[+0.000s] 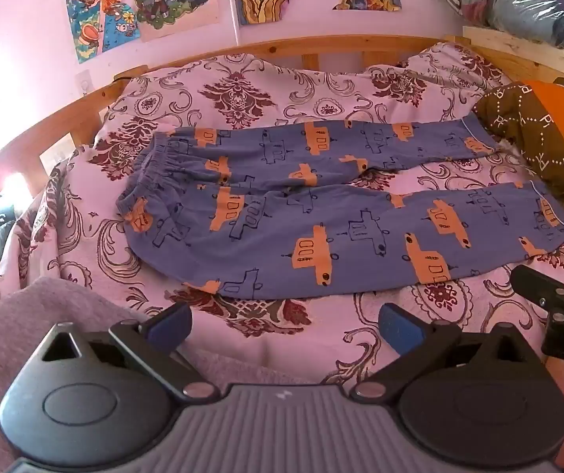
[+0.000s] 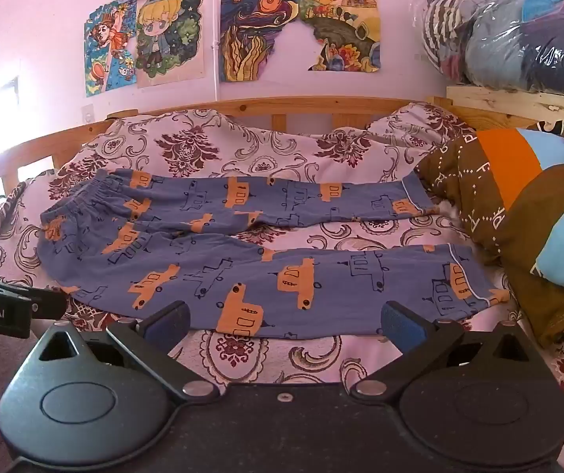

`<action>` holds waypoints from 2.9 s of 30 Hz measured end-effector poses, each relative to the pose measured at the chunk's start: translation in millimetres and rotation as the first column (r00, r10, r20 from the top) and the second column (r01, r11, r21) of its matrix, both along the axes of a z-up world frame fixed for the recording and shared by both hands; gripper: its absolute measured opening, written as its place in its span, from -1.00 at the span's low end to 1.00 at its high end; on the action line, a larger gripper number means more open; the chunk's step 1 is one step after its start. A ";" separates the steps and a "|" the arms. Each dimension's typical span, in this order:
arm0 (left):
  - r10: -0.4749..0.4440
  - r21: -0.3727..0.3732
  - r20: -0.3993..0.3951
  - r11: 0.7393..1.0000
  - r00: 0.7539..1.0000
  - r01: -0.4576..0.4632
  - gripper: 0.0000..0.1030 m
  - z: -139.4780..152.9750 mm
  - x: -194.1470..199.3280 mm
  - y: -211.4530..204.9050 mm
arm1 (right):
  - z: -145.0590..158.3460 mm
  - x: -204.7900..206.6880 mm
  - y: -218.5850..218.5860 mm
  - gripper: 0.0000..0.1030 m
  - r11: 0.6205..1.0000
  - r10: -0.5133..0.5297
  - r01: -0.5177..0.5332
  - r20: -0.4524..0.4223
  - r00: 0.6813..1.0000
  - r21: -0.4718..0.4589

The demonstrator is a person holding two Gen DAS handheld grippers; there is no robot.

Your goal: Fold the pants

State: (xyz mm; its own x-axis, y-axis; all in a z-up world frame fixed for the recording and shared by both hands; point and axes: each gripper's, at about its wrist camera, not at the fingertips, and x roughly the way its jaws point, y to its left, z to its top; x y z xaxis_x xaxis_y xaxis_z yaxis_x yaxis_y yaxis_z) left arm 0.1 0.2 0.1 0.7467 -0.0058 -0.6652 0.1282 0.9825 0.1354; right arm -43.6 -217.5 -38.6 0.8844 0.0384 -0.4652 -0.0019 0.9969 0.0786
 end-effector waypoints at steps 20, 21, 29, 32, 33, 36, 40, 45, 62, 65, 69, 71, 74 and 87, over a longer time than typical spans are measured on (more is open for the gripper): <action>0.000 0.000 0.000 1.000 1.000 0.000 1.00 0.0 0.0 0.1 | 0.8 -0.2 -1.4 0.99 1.000 -0.001 0.001 0.000 1.000 0.003; 0.000 -0.001 0.000 1.000 1.000 0.000 1.00 0.0 0.0 0.2 | 0.9 -0.3 -1.5 0.99 1.000 0.000 0.000 0.000 1.000 0.004; 0.000 -0.001 -0.001 1.000 1.000 0.000 1.00 0.0 0.0 0.2 | 0.9 -0.5 -2.1 0.99 1.000 -0.001 0.001 0.001 1.000 0.004; -0.001 -0.002 -0.001 1.000 1.000 0.001 1.00 0.0 0.0 0.2 | 0.8 -0.4 -2.1 0.99 1.000 -0.001 0.001 0.000 1.000 0.004; 0.000 -0.002 -0.001 1.000 1.000 0.000 1.00 0.0 0.0 0.2 | 0.8 -0.4 -2.1 0.99 1.000 -0.001 0.001 0.000 1.000 0.004; -0.001 -0.002 -0.001 1.000 1.000 0.001 1.00 0.0 0.0 0.2 | 0.7 -0.4 -2.2 0.99 1.000 -0.001 0.001 0.000 1.000 0.005; 0.000 -0.002 -0.002 1.000 1.000 0.000 1.00 0.0 0.0 0.2 | 0.8 -0.3 -2.5 0.99 1.000 -0.001 0.001 0.000 1.000 0.005; 0.000 -0.003 -0.002 1.000 1.000 0.000 1.00 0.0 0.1 0.2 | 1.1 -0.3 -3.3 0.99 1.000 -0.001 0.001 0.000 1.000 0.006; -0.001 -0.003 -0.003 1.000 1.000 0.001 1.00 0.0 0.1 0.2 | 1.5 -0.6 -4.0 0.99 1.000 -0.001 0.001 0.000 1.000 0.007; 0.000 -0.001 -0.002 1.000 1.000 0.000 1.00 0.0 0.1 0.2 | 1.8 -1.0 -3.9 0.99 1.000 -0.001 0.001 -0.001 1.000 0.006; 0.000 -0.001 -0.002 1.000 1.000 0.000 1.00 -0.1 0.1 0.2 | 1.9 -1.2 -3.7 0.99 1.000 0.001 -0.001 0.004 1.000 0.007; 0.000 0.000 -0.003 1.000 1.000 0.000 1.00 -0.1 0.1 0.2 | 1.9 -1.2 -3.8 0.99 1.000 0.000 0.000 0.002 1.000 0.007; 0.000 -0.001 -0.003 1.000 1.000 0.000 1.00 -0.1 0.1 0.2 | 2.3 -1.7 -4.2 0.99 1.000 -0.001 0.001 0.004 1.000 0.007; -0.001 -0.003 -0.009 1.000 1.000 0.001 1.00 0.3 1.0 0.4 | 2.3 -2.3 -10.1 0.99 1.000 -0.019 0.019 0.002 1.000 0.010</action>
State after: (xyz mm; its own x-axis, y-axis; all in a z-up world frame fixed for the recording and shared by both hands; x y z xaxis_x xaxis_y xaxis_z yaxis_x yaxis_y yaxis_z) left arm 1.0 0.6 0.5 0.7408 -0.0083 -0.6717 0.1302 0.9827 0.1314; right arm -45.9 -227.6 -36.3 0.8860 0.0260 -0.4630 0.0169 0.9960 0.0882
